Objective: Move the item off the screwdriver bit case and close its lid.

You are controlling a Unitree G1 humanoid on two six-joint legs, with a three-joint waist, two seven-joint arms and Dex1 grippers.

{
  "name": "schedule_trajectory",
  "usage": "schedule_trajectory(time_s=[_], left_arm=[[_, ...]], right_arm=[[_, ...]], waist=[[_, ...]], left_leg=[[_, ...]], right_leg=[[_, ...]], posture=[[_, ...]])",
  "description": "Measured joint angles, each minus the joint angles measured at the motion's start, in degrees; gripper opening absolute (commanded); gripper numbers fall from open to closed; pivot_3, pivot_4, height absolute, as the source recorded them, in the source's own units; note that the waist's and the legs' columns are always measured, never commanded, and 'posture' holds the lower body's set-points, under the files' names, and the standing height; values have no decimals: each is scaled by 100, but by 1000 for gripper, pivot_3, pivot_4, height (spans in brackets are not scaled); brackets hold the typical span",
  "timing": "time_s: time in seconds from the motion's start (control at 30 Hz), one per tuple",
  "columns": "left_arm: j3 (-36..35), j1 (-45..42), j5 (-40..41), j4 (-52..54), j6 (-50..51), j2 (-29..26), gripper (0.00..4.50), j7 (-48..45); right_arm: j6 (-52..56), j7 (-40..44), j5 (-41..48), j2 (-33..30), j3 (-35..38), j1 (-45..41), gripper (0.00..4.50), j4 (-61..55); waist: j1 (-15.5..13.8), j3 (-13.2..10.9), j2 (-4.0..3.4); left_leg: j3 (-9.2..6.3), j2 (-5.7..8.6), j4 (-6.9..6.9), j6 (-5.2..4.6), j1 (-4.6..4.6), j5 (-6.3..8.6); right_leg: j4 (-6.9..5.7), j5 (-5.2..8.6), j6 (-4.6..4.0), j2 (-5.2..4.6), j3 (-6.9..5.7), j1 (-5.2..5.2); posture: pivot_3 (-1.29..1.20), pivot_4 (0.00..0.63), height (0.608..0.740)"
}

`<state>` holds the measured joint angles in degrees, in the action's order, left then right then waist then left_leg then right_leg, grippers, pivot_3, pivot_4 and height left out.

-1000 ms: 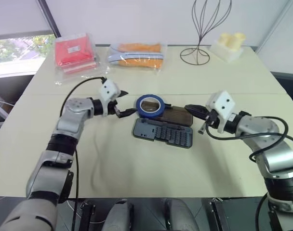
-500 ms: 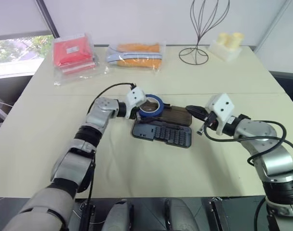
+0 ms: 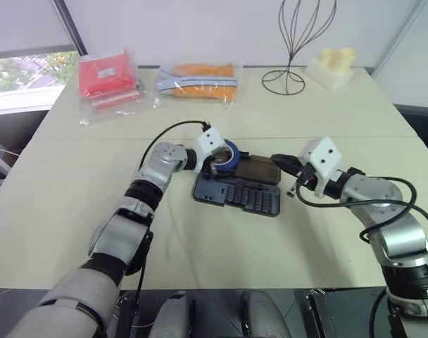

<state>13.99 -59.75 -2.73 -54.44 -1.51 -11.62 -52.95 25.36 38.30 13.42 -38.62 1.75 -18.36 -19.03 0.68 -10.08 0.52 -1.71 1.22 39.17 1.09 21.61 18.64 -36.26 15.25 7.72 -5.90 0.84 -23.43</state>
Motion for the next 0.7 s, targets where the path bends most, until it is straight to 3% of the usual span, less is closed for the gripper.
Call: schedule_trajectory(time_s=[0.03,0.23,0.27,0.53,0.7], left_arm=[[1,0,-26,-23,15,9,3717,7],[-1,-36,-129,-180,281,84,768,82],[-6,-50,-143,-185,326,85,473,103],[-25,-74,-177,-195,454,119,477,175],[-198,43,-183,-50,504,158,477,901]], right_arm=[[0,0,-7,0,0,0,0,0],[-10,0,-51,0,-10,0,0,0],[-14,0,-74,0,-11,0,0,0],[-32,0,-90,0,-18,0,0,0],[-32,5,-97,0,-88,-1,0,0]], waist=[[0,0,0],[1,0,0],[3,0,0],[0,1,1],[17,1,1]], left_leg=[[0,0,0,0,0,0],[0,0,0,-1,-1,0],[0,0,0,0,-1,0],[-1,0,1,0,-5,0],[-4,-2,1,1,-6,-1]], right_leg=[[0,0,0,0,0,0],[0,0,0,0,0,0],[-1,0,0,0,0,0],[-3,0,1,0,0,2],[-6,-1,1,0,2,-1]], posture=[[0,150,740],[0,150,740],[0,150,740],[0,150,740],[0,150,740]])
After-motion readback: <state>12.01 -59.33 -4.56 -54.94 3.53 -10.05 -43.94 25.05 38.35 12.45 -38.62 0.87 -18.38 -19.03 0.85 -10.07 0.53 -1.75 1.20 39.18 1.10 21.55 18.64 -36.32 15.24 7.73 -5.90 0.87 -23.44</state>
